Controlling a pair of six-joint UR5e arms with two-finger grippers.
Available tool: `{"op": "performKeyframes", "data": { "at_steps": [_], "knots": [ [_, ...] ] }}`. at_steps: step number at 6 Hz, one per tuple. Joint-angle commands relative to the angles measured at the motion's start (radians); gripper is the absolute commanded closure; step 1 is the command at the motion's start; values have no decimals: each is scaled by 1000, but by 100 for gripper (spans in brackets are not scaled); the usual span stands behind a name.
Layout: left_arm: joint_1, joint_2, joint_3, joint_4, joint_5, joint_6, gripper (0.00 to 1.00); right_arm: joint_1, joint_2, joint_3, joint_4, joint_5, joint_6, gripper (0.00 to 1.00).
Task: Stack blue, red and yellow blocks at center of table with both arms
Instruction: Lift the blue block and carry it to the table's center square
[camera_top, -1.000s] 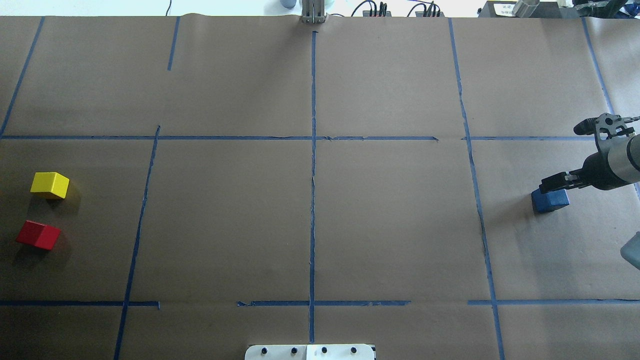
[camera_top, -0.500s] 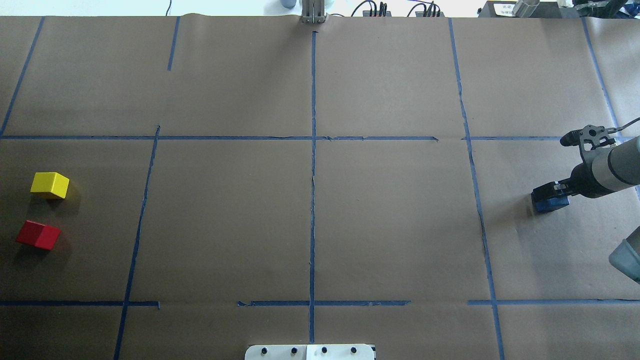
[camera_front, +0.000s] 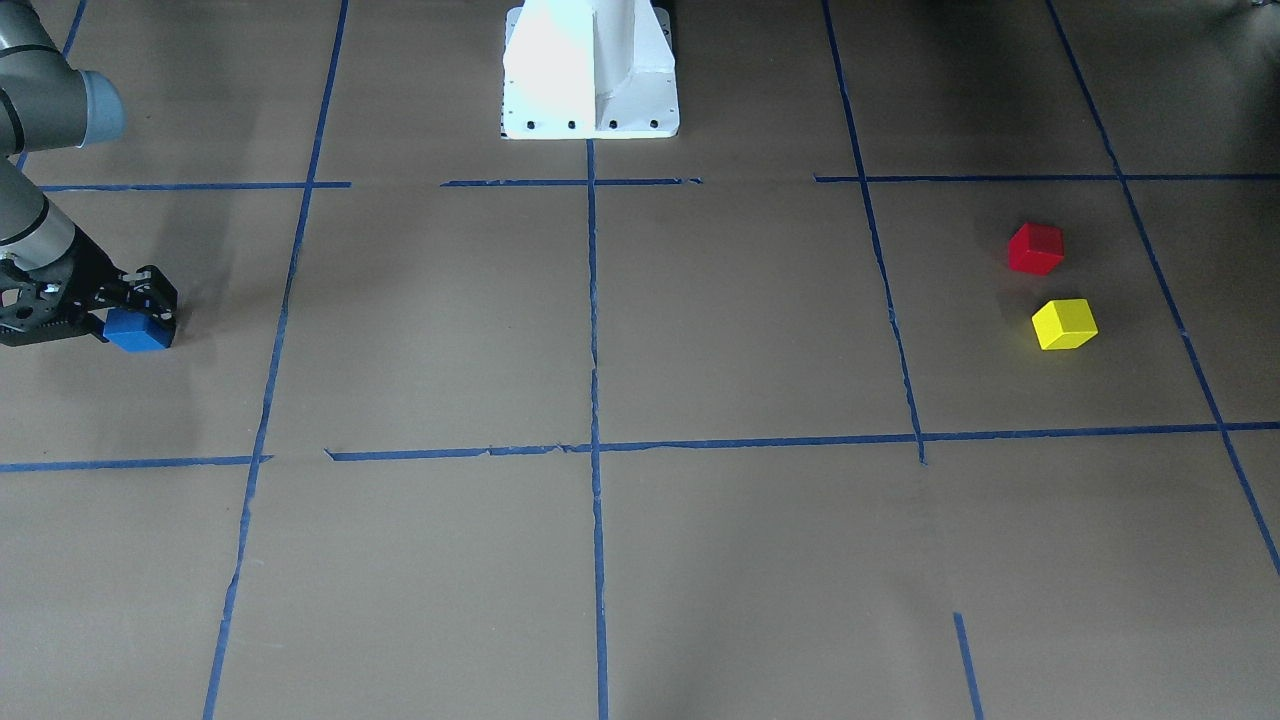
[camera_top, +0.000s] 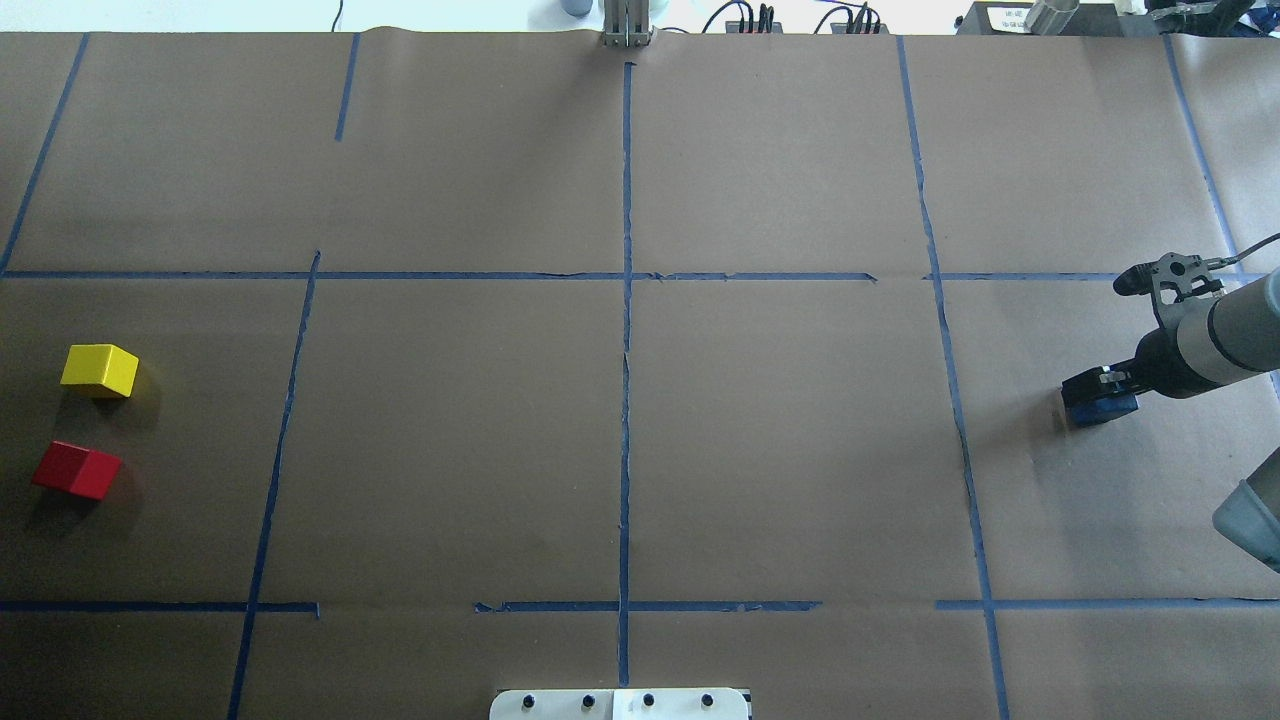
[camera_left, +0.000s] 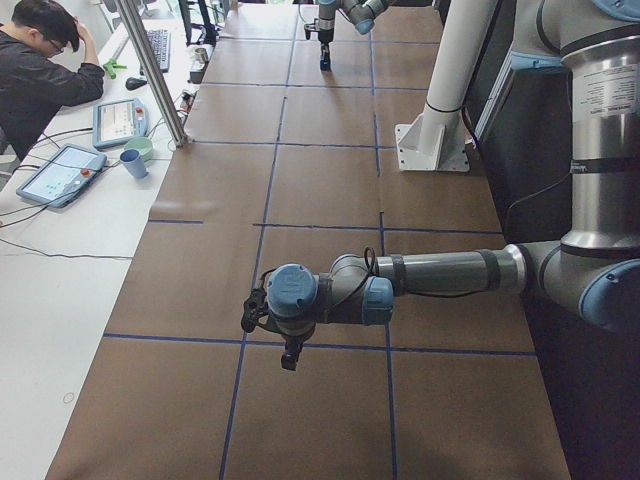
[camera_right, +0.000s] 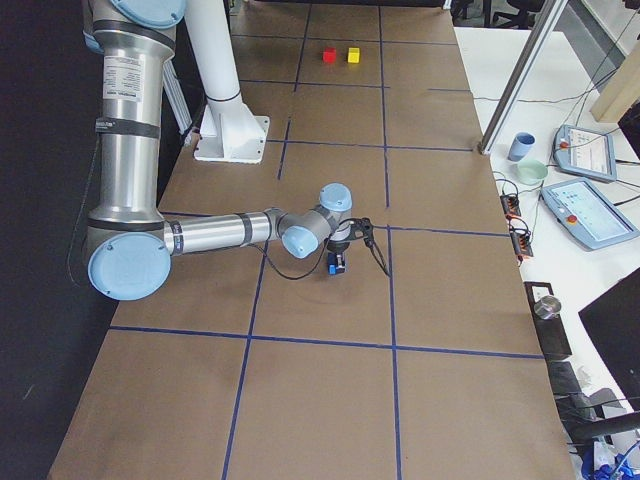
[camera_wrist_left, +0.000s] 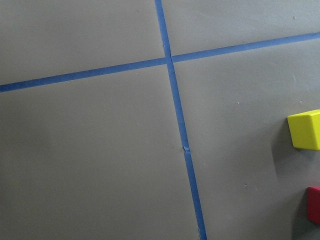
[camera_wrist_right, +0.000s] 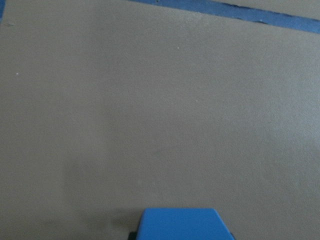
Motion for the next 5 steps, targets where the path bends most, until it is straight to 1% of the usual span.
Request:
{"op": "performKeyframes", "data": {
  "at_steps": [1,2,3,4,5],
  "knots": [
    [1,0,-1,0,-1,0,0,-2,5,57,-1,4,0,100],
    [1,0,-4,0,-1,0,0,-5,76,65,-15,10,21,100],
    [1,0,-4,0,-1,0,0,-39,201,65,-112,14,102,100],
    [1,0,-4,0,-1,0,0,-94,386,64,-305,4,170,100],
    [1,0,-9,0,-1,0,0,-181,532,18,-387,-57,248,100]
  ]
}}
